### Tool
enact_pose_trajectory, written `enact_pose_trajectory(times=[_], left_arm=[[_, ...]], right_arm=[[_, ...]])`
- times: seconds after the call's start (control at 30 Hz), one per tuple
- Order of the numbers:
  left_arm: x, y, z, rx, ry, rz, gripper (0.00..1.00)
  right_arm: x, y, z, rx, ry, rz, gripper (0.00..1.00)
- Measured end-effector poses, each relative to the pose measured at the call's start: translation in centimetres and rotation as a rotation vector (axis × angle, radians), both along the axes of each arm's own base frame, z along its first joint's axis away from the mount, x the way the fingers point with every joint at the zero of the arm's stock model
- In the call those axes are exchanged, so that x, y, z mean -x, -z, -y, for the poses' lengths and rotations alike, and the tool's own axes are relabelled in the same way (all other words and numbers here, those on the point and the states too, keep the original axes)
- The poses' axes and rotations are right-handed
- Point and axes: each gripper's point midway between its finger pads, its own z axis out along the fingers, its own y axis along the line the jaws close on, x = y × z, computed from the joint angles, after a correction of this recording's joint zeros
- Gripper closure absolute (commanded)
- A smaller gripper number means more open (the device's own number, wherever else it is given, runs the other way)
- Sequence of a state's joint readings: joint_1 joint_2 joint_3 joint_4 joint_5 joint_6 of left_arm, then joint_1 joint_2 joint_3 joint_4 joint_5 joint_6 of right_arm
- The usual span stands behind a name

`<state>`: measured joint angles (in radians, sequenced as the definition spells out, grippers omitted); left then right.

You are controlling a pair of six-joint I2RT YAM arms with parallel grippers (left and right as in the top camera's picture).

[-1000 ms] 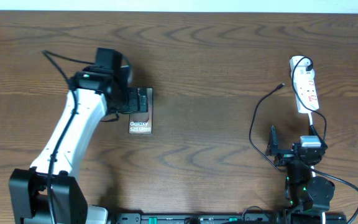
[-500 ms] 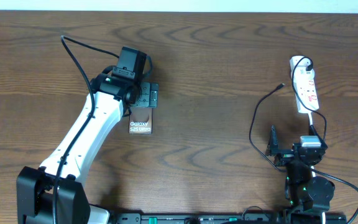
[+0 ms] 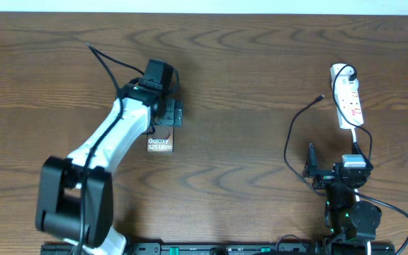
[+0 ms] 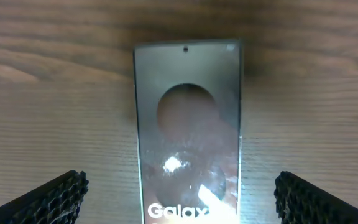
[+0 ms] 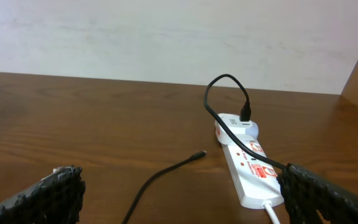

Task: Plug charger to phone and switch on socket
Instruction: 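Move the left gripper over the Galaxy phone and grasp its bottom edge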

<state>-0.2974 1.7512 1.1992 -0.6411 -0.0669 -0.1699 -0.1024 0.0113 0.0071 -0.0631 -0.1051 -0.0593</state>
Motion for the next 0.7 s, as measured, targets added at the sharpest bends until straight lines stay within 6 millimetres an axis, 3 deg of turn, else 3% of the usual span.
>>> enact_pose_trajectory(times=[0.3, 0.7], left_arm=[[0.0, 3.9, 0.0, -0.001, -0.071, -0.071, 0.02], [-0.7, 4.0, 0.4, 0.025, -0.088, -0.046, 0.02]], right_arm=[[0.0, 0.0, 0.0, 0.0, 0.0, 0.0, 0.01], [0.0, 0.0, 0.0, 0.0, 0.0, 0.0, 0.01]])
